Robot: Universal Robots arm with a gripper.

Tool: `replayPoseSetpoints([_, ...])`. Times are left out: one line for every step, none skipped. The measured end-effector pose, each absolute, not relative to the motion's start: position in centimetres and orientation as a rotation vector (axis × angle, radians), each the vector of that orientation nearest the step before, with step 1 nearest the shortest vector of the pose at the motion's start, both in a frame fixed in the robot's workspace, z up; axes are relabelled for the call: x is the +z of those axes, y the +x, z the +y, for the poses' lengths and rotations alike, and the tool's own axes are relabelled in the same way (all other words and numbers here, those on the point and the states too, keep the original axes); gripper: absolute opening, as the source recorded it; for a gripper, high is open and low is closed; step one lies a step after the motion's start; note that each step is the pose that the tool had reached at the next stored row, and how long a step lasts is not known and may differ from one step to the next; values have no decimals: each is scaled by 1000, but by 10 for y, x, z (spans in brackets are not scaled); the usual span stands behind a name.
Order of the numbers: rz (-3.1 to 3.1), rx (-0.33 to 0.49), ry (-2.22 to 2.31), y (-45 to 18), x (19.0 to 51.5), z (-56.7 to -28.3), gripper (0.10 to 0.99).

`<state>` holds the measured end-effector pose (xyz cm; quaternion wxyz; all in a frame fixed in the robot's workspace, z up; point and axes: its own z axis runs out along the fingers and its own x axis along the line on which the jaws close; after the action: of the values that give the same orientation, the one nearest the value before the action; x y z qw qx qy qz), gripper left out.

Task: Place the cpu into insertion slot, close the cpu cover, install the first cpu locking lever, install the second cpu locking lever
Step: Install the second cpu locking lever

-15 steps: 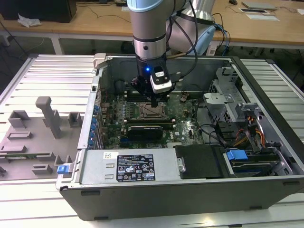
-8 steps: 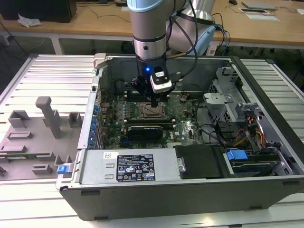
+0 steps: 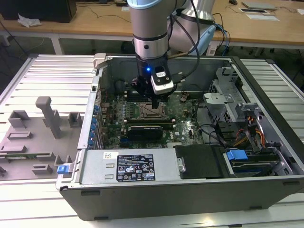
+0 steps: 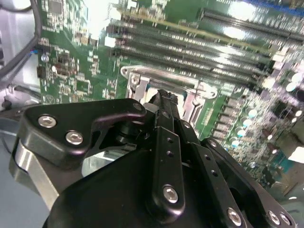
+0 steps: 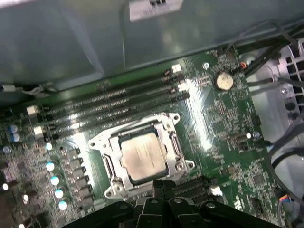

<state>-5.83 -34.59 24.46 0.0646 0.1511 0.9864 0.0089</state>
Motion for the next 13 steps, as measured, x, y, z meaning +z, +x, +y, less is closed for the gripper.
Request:
replayPoseSetpoints([2978,27,456,-58,245,-348,106])
replayPoseSetpoints([2978,27,456,-58,245,-350,106])
replayPoseSetpoints([2978,27,456,-58,245,-352,106])
replayPoseSetpoints([2978,27,456,-58,245,-354,106])
replayPoseSetpoints([2978,27,456,-58,245,-357,106])
replayPoseSetpoints([2979,26,456,-58,245,-358,106])
replayPoseSetpoints([2980,26,456,-58,245,-359,106])
replayPoseSetpoints([2980,26,456,-58,245,-361,106])
replayPoseSetpoints([2980,26,456,-58,245,-361,106])
replayPoseSetpoints([2980,26,457,-58,245,-361,106])
replayPoseSetpoints([2980,26,457,-58,245,-361,106])
replayPoseSetpoints([2981,26,457,-58,245,-362,106])
replayPoseSetpoints([2981,26,456,-58,245,-362,106])
